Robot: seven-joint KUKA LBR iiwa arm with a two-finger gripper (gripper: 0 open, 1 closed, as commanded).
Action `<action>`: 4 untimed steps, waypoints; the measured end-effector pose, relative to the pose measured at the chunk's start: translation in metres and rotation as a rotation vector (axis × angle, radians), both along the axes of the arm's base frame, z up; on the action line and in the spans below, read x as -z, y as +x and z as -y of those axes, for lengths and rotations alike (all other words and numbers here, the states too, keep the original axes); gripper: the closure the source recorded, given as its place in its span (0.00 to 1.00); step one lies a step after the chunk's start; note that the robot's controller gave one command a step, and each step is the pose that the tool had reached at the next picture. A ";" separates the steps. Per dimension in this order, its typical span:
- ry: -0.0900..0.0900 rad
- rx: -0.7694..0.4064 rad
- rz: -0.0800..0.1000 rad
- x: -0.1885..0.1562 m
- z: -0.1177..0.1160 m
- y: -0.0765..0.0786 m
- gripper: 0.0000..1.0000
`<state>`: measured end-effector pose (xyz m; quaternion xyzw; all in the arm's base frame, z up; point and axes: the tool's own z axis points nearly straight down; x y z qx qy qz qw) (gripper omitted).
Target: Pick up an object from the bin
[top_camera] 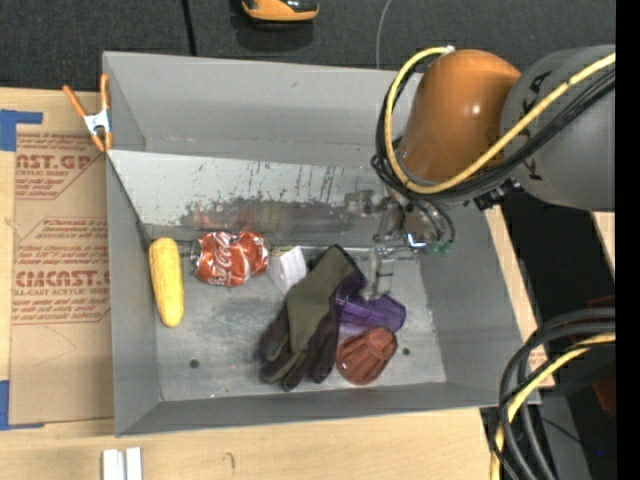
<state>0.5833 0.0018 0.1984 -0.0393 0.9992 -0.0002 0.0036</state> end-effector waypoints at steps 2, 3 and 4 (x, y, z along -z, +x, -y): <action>0.000 -0.149 0.003 0.126 0.008 -0.025 1.00; 0.001 -0.148 0.003 0.126 0.008 -0.025 1.00; 0.000 -0.094 -0.006 0.012 0.018 -0.054 1.00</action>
Offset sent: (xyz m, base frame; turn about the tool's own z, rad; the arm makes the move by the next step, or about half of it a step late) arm -0.0276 -0.0090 -0.1284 -0.1486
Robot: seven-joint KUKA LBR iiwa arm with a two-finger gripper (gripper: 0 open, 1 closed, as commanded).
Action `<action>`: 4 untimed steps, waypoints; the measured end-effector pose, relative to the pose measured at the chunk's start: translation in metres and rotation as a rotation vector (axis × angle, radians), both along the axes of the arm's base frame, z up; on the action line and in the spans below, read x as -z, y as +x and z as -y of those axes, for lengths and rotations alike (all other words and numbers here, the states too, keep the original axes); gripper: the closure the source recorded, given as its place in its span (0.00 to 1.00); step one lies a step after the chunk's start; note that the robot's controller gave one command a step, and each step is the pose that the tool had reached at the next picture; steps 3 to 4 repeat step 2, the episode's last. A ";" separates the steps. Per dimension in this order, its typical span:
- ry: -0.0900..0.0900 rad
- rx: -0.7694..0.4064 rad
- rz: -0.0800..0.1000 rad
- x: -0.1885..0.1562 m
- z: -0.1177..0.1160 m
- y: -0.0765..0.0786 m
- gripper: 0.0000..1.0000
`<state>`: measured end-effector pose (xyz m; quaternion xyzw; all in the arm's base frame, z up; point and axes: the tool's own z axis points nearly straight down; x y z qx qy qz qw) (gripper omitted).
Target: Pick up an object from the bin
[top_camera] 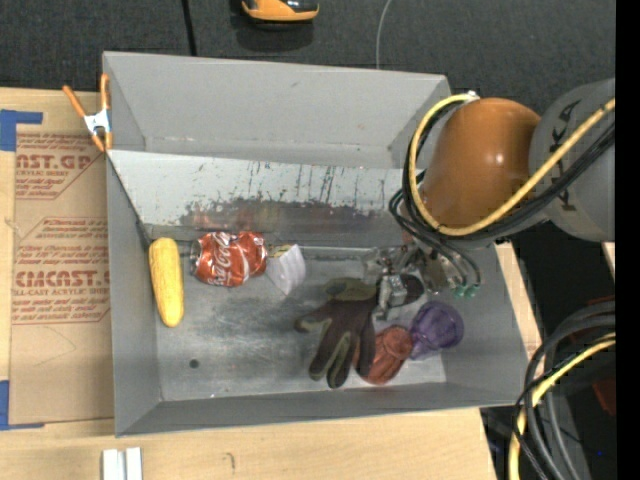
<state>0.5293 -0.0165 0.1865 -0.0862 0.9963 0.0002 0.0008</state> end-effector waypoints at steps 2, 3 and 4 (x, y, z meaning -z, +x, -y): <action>0.000 0.000 -0.007 -0.045 0.001 0.002 1.00; 0.000 0.000 -0.007 -0.045 0.001 0.002 1.00; 0.000 0.000 -0.007 -0.045 0.001 0.002 1.00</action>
Offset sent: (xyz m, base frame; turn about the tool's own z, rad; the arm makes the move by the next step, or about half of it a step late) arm 0.0067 -0.0030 0.1051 0.0001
